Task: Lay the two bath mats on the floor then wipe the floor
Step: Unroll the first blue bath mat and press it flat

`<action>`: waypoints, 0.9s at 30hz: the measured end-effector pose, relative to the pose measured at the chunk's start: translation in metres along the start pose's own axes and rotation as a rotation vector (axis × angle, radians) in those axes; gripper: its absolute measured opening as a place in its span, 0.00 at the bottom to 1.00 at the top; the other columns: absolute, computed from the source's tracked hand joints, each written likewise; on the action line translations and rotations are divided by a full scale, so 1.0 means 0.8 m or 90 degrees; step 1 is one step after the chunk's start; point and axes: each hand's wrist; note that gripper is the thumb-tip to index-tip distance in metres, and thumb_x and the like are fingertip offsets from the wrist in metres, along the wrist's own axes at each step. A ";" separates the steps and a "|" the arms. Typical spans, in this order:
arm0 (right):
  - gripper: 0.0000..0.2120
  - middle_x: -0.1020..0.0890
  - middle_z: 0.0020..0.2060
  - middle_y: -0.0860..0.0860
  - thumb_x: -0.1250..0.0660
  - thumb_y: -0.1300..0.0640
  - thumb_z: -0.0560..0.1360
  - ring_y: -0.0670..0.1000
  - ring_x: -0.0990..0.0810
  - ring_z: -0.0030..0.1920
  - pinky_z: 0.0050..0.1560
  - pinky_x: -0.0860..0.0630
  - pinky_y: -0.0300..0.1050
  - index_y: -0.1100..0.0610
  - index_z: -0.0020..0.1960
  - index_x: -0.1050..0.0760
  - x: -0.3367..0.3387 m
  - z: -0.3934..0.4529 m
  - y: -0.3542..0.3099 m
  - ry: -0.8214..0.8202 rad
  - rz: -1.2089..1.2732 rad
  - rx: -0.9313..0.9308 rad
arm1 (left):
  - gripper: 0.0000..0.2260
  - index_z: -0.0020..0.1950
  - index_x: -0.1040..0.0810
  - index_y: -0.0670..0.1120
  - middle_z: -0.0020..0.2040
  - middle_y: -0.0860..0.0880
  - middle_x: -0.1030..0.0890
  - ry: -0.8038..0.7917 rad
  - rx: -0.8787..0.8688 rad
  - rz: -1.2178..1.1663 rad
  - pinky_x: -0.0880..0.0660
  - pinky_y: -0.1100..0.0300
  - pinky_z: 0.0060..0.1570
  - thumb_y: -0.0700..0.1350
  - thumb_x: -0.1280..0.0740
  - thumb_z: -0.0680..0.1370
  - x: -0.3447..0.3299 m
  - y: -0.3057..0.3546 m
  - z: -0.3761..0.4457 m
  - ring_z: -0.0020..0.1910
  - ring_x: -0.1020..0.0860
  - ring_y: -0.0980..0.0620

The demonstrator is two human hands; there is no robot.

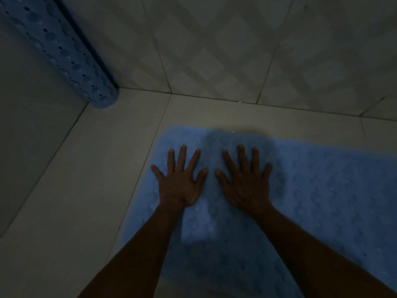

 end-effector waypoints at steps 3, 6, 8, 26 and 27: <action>0.32 0.63 0.79 0.46 0.56 0.30 0.77 0.58 0.66 0.78 0.72 0.61 0.72 0.36 0.77 0.64 -0.005 0.003 0.000 0.003 -0.004 -0.005 | 0.31 0.79 0.65 0.65 0.82 0.55 0.63 0.017 -0.026 0.031 0.65 0.26 0.70 0.71 0.60 0.78 0.003 -0.006 0.009 0.80 0.66 0.46; 0.33 0.61 0.79 0.46 0.55 0.29 0.77 0.58 0.65 0.78 0.71 0.61 0.72 0.36 0.77 0.63 -0.005 0.004 -0.001 0.018 -0.007 -0.010 | 0.31 0.78 0.65 0.66 0.81 0.57 0.66 0.027 -0.032 0.022 0.63 0.26 0.70 0.72 0.59 0.78 0.000 -0.008 0.016 0.79 0.68 0.47; 0.33 0.61 0.79 0.45 0.56 0.29 0.76 0.58 0.64 0.78 0.72 0.60 0.72 0.35 0.77 0.63 -0.002 0.005 -0.001 0.010 -0.005 -0.014 | 0.31 0.78 0.65 0.66 0.81 0.57 0.66 0.033 -0.033 0.019 0.62 0.25 0.69 0.71 0.57 0.79 -0.002 -0.009 0.018 0.79 0.68 0.47; 0.32 0.61 0.79 0.45 0.56 0.29 0.77 0.58 0.65 0.78 0.71 0.60 0.73 0.35 0.77 0.62 0.001 0.015 0.003 -0.030 0.006 -0.003 | 0.31 0.78 0.66 0.66 0.80 0.56 0.68 -0.019 -0.018 0.017 0.65 0.26 0.70 0.72 0.60 0.78 0.007 -0.007 0.021 0.78 0.70 0.48; 0.32 0.63 0.79 0.45 0.56 0.29 0.77 0.58 0.67 0.77 0.71 0.62 0.72 0.35 0.76 0.64 0.001 0.017 0.005 -0.051 0.009 0.000 | 0.31 0.77 0.67 0.66 0.79 0.57 0.69 -0.035 -0.010 0.017 0.66 0.27 0.70 0.73 0.60 0.77 0.010 -0.005 0.021 0.78 0.71 0.48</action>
Point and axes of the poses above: each hand's wrist, its own z-axis towards the middle knuckle, its own x-axis out of the back of the hand, y = z × x
